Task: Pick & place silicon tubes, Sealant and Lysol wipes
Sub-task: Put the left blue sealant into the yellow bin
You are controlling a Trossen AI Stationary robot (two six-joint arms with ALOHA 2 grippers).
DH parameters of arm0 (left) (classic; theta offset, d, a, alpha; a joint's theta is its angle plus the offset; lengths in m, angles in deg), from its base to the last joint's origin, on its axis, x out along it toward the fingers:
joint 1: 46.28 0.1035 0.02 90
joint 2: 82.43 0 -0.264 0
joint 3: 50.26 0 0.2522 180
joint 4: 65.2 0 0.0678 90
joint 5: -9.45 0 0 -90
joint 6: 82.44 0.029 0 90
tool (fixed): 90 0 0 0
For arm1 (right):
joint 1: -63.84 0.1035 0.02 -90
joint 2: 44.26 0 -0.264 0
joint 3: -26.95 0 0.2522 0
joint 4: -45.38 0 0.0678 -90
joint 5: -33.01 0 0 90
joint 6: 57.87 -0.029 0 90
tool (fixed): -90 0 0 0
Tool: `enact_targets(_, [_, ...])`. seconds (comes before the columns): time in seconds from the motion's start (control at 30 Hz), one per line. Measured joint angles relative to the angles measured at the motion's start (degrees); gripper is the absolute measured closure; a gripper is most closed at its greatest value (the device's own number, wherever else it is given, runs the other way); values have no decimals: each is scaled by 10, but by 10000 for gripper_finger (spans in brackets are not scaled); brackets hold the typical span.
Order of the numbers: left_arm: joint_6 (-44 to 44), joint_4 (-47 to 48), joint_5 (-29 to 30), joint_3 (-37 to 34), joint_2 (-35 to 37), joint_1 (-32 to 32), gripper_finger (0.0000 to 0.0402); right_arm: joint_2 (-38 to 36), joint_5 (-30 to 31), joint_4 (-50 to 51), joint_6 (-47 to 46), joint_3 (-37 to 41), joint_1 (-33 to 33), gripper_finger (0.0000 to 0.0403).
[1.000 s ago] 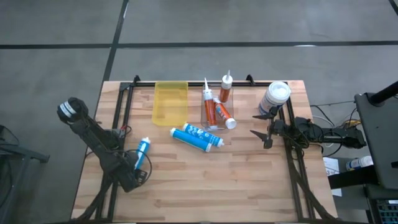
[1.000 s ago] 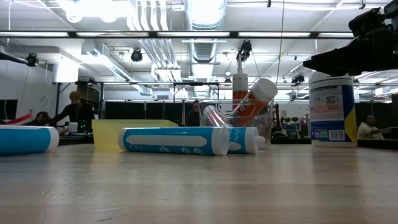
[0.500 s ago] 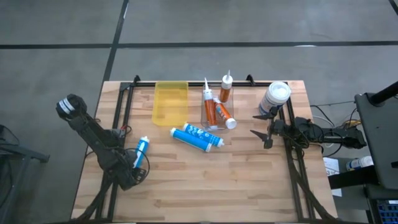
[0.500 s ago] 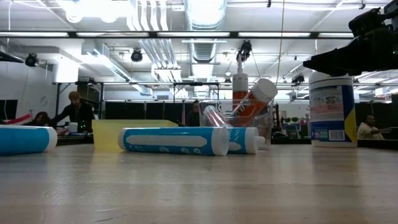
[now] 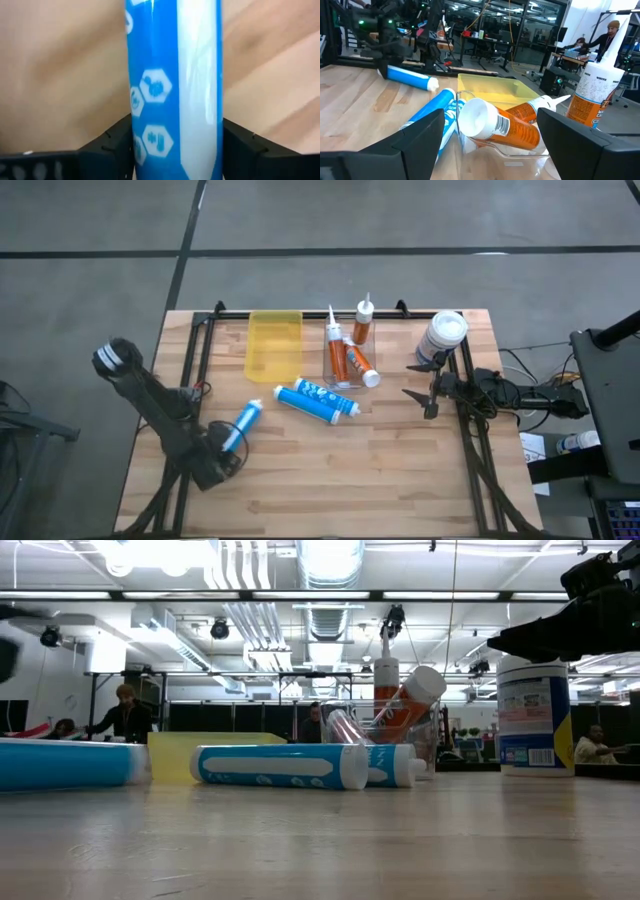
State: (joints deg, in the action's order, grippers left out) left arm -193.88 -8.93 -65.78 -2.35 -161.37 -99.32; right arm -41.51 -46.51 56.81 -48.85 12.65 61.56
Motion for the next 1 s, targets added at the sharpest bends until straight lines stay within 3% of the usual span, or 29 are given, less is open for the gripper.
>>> enact_targets(0.17, [131,-22,158,78,2,2,189,-1,0,0,0,0,0,87])
enact_targets(0.3, [287,-5,341,151,7,0,191,4,0,1,0,0,0,85])
enact_targets(0.5, [430,-10,741,212,12,-11,205,4,0,0,0,0,0,91])
enact_targets(0.87, [381,-70,751,105,6,91,228,4,0,0,0,0,0,95])
enact_targets(0.9, [380,-85,752,92,6,96,245,4,0,0,0,0,0,94])
enact_targets(0.97, [380,-122,757,72,6,101,353,4,0,0,0,0,0,91])
enact_targets(1.0, [381,-137,757,64,6,102,381,4,0,0,0,0,0,90])
